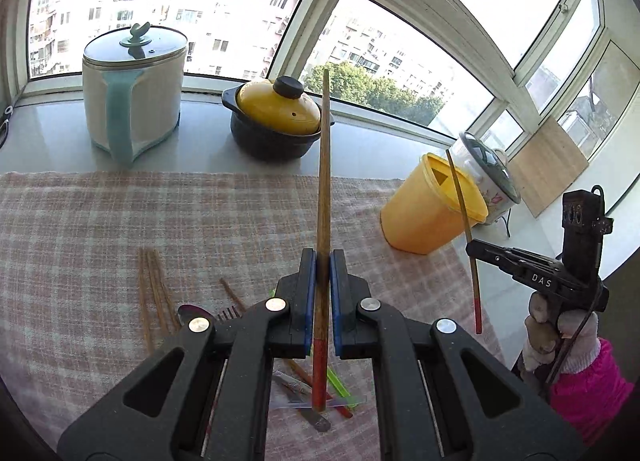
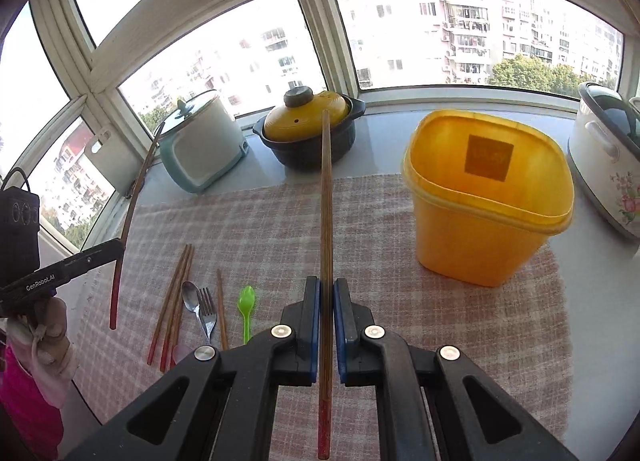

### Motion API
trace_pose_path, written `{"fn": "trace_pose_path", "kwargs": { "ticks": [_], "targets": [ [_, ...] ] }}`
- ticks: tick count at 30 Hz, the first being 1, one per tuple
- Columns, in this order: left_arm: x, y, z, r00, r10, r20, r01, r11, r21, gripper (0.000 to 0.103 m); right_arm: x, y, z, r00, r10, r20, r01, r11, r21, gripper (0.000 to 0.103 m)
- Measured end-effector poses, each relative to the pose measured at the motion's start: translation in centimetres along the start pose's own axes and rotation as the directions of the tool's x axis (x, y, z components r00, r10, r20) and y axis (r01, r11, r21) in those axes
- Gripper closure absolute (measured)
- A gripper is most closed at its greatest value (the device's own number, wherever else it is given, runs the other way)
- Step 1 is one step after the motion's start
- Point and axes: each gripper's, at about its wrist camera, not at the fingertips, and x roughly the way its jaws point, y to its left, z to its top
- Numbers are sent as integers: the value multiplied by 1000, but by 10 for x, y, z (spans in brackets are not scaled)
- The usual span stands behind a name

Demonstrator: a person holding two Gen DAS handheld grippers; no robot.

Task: Organize utensils
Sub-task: 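Lift and carry both held chopsticks over the yellow plastic bin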

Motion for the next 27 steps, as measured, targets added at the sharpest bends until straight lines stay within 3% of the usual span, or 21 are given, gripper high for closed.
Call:
{"fn": "trace_pose_path", "kwargs": {
  "ticks": [4,13,27],
  "targets": [
    [22,-35,22,998,-26,49,27,999,-19,98,-20,-24,19,1000,11,23,-10,999,-54,99],
    [84,-107,64,995,-67,79,67,998,-7,98,-41,-77,64,998,11,66,-4,994,-107,99],
    [165,-155,109,991,-66,119,70,997,-26,98,-16,-118,132,991,-7,132,21,994,-105,99]
  ]
}}
